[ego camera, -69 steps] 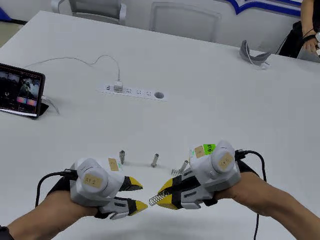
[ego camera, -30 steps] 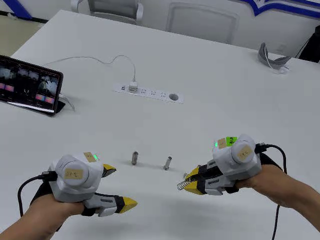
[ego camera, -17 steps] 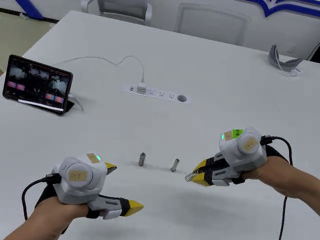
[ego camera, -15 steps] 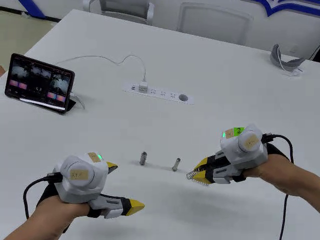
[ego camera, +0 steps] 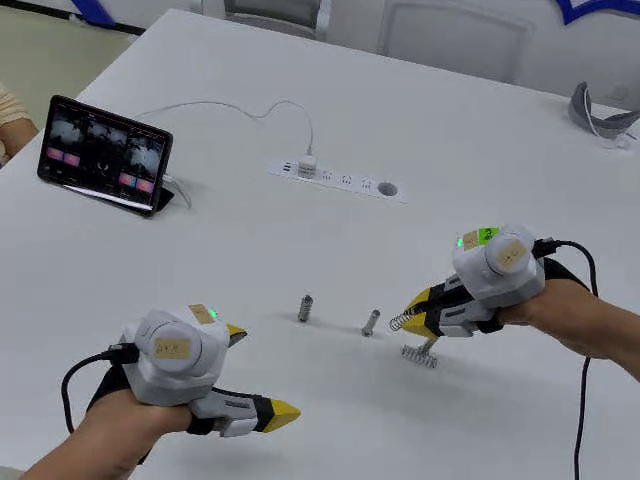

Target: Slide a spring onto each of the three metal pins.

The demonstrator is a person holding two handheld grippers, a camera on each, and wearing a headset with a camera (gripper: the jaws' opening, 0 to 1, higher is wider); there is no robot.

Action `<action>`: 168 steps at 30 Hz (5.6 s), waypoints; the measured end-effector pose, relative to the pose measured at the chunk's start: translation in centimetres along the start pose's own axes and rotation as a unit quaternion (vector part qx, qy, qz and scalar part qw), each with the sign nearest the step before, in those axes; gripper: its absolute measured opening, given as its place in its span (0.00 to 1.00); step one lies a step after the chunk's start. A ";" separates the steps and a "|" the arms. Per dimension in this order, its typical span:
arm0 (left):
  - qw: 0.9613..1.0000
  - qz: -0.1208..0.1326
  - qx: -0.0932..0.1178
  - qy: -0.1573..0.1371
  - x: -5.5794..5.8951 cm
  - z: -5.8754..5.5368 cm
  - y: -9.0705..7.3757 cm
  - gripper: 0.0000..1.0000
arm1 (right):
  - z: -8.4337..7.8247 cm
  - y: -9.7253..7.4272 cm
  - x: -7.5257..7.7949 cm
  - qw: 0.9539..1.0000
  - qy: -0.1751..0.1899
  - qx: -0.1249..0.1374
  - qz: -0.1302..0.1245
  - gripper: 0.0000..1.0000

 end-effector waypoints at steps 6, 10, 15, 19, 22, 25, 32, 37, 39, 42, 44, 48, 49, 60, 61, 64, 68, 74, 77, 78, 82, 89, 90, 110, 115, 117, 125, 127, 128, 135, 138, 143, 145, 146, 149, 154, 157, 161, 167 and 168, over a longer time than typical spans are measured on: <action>1.000 0.006 -0.002 -0.006 -0.3 -0.3 -0.5 0.77 | 0.5 0.9 0.9 1.000 -0.003 -0.001 -0.006 0.13; 1.000 0.008 0.000 -0.012 -0.6 -0.5 -0.7 0.77 | 0.6 1.4 1.4 1.000 0.001 0.000 -0.008 0.13; 1.000 0.013 -0.002 -0.016 -0.9 -0.9 -1.1 0.77 | 0.7 2.0 1.7 1.000 -0.001 -0.004 -0.005 0.13; 1.000 0.017 -0.004 -0.022 -1.1 -1.1 -1.2 0.77 | 0.7 2.5 1.9 1.000 -0.004 -0.009 0.000 0.13; 1.000 0.017 -0.005 -0.022 -1.2 -1.1 -1.3 0.77 | 0.6 2.6 1.9 1.000 -0.007 -0.013 0.001 0.13; 1.000 0.017 -0.004 -0.025 -1.2 -1.1 -1.3 0.76 | 0.6 2.8 2.1 1.000 -0.006 -0.013 0.004 0.13; 0.999 0.017 -0.005 -0.028 -1.3 -1.2 -1.3 0.76 | 0.8 3.2 2.1 1.000 -0.008 -0.010 0.008 0.13; 0.999 0.017 -0.007 -0.029 -1.3 -1.2 -1.2 0.75 | 0.8 3.5 2.1 1.000 -0.010 -0.012 0.011 0.13; 0.999 0.017 -0.006 -0.030 -1.3 -1.2 -1.2 0.75 | 0.8 3.6 2.1 1.000 -0.010 -0.012 0.011 0.13; 0.999 0.017 -0.007 -0.030 -1.4 -1.2 -1.2 0.75 | 0.8 3.9 2.1 1.000 -0.011 -0.014 0.013 0.13; 0.999 0.017 -0.007 -0.030 -1.4 -1.2 -1.2 0.75 | 0.8 4.0 2.1 1.000 -0.012 -0.016 0.014 0.13; 0.999 0.017 -0.006 -0.030 -1.4 -1.1 -1.3 0.74 | 0.7 4.4 2.1 1.000 -0.018 -0.020 0.013 0.13; 0.999 0.017 -0.006 -0.030 -1.4 -1.1 -1.3 0.74 | 0.7 4.5 2.1 0.999 -0.019 -0.022 0.014 0.13; 0.999 0.017 -0.009 -0.030 -1.3 -1.3 -1.4 0.74 | 0.2 5.7 2.0 0.999 -0.024 -0.033 0.016 0.13; 0.999 0.017 -0.008 -0.031 -1.3 -1.4 -1.5 0.74 | 0.2 5.8 2.0 0.999 -0.023 -0.034 0.016 0.13; 0.999 0.019 -0.009 -0.033 -1.3 -1.5 -1.5 0.74 | 0.0 6.1 2.0 0.999 -0.022 -0.036 0.018 0.13; 0.999 0.019 -0.011 -0.035 -1.3 -1.7 -1.6 0.74 | -0.2 6.5 1.9 0.999 -0.023 -0.040 0.020 0.13; 0.999 0.020 -0.011 -0.037 -1.5 -1.7 -1.6 0.74 | -0.7 7.3 2.0 0.998 -0.025 -0.047 0.022 0.13; 0.999 0.021 -0.010 -0.039 -1.6 -1.6 -1.6 0.74 | -0.7 7.5 2.0 0.998 -0.021 -0.046 0.025 0.13; 0.999 0.022 -0.010 -0.039 -1.6 -1.6 -1.6 0.74 | -0.8 7.6 1.9 0.998 -0.021 -0.046 0.025 0.13; 0.999 0.023 -0.011 -0.039 -1.8 -1.5 -1.6 0.74 | -1.0 7.8 2.0 0.998 -0.018 -0.047 0.027 0.13; 0.999 0.023 -0.012 -0.038 -1.7 -1.5 -1.5 0.74 | -1.4 8.3 1.9 0.998 -0.017 -0.051 0.026 0.13; 0.999 0.023 -0.012 -0.038 -1.7 -1.5 -1.5 0.74 | -1.4 8.4 1.9 0.998 -0.016 -0.051 0.026 0.13; 0.999 0.027 0.000 -0.036 -1.7 -0.9 -2.0 0.74 | -1.9 6.6 2.1 0.999 0.035 -0.035 -0.007 0.36; 0.999 0.023 0.001 -0.031 -1.3 -0.7 -1.9 0.74 | -1.9 6.3 1.6 0.998 0.053 -0.030 -0.010 0.42; 0.999 0.022 -0.002 -0.024 -1.3 -0.6 -1.9 0.74 | -1.9 6.1 1.5 0.998 0.056 -0.027 -0.016 0.42; 0.999 0.025 0.007 -0.021 -1.3 0.3 -2.3 0.74 | -1.5 5.1 1.4 0.994 0.105 0.015 -0.032 0.45; 1.000 0.024 0.006 -0.017 -1.3 0.4 -2.2 0.74 | -1.6 4.8 1.3 0.992 0.120 0.024 -0.035 0.45; 1.000 0.024 0.007 -0.017 -1.2 0.5 -2.2 0.74 | -1.5 4.6 1.3 0.991 0.129 0.031 -0.038 0.45; 1.000 0.023 0.007 -0.010 -1.0 0.6 -2.3 0.74 | -1.9 3.3 1.4 0.980 0.180 0.070 -0.048 0.47; 1.000 0.021 0.005 -0.008 -0.9 0.6 -2.3 0.74 | -1.9 2.8 1.3 0.976 0.194 0.085 -0.054 0.48; 1.000 0.017 0.004 -0.005 -0.7 0.7 -2.1 0.74 | -1.9 2.2 1.1 0.968 0.217 0.111 -0.062 0.49; 1.000 0.016 0.004 -0.004 -0.6 0.8 -2.1 0.74 | -2.0 2.1 0.8 0.967 0.221 0.113 -0.063 0.50; 1.000 0.016 0.005 -0.004 -0.6 0.9 -2.1 0.74 | -2.2 2.2 0.7 0.966 0.222 0.113 -0.064 0.50; 1.000 0.015 0.006 -0.002 -0.5 1.1 -2.0 0.74 | -2.4 2.1 0.2 0.964 0.229 0.119 -0.065 0.51; 1.000 0.012 0.005 0.001 -0.4 1.3 -1.8 0.74 | -2.8 2.0 -0.6 0.961 0.236 0.125 -0.066 0.52; 1.000 0.009 0.004 0.003 -0.3 1.4 -1.7 0.74 | -3.0 1.7 -0.9 0.960 0.239 0.131 -0.068 0.53; 1.000 0.006 0.002 0.007 -0.2 1.6 -1.5 0.74 | -3.2 1.3 -1.4 0.959 0.238 0.137 -0.071 0.54; 1.000 0.003 0.002 0.010 -0.2 1.8 -1.1 0.74 | -3.9 0.8 -1.8 0.956 0.244 0.141 -0.075 0.56; 1.000 0.002 0.002 0.011 -0.2 1.8 -1.1 0.74 | -4.0 0.7 -1.9 0.956 0.245 0.141 -0.075 0.56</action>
Point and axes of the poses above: the centre of the closed fingertips' face, and the gripper's own axes: y roughly forward along the fingers, x roughly to its right, z roughly out of its top, the point moved 4 cm from there along -y, roughly backward along the fingers, and after that the axes turned 2 degrees about -x, right-handed, at the moved point
